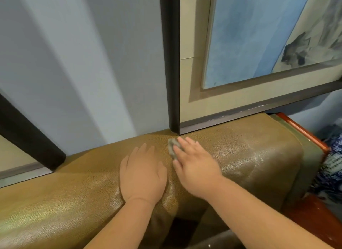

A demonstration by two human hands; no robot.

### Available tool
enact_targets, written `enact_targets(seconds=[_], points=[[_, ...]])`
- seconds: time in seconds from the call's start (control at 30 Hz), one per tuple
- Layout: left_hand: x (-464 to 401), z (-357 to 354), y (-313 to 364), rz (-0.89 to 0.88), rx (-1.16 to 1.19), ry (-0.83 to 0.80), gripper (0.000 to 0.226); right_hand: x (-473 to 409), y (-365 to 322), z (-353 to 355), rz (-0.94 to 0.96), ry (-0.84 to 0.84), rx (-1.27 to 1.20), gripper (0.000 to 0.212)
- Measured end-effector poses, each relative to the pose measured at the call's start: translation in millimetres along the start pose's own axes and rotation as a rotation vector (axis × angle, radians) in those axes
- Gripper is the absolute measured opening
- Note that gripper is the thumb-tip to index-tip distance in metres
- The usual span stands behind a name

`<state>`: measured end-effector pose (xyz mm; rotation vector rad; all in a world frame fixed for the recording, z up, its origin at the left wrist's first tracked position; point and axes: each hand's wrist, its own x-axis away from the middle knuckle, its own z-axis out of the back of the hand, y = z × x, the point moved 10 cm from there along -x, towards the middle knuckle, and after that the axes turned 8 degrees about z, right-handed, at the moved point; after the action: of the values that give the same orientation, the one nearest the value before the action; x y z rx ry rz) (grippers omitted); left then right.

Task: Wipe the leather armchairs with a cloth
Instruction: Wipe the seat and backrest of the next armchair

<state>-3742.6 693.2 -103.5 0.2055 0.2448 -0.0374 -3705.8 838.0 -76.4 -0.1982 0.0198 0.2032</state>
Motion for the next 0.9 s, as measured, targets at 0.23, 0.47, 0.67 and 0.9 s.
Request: enact_targets(seconds=[0.23,0.47,0.67,0.9], points=[[-0.1,1.8,0.7,0.004,0.006,0.017,0.065,32.0,161.4,27.8,-0.452,0.147,0.041,0.074],[-2.0,5.3,1.3,0.004,0.021,0.029,0.064,62.8,-29.0,-29.1,0.308,0.205,0.092,0.053],[-2.3,7.2,2.5,-0.007,0.047,0.038,0.062,115.4,154.6,3.8,-0.378,0.438,0.057,0.058],[26.2,25.3,33.4,-0.265,0.147,-0.039,0.031,116.7,20.2,-63.2,0.019,0.203,0.208,0.063]])
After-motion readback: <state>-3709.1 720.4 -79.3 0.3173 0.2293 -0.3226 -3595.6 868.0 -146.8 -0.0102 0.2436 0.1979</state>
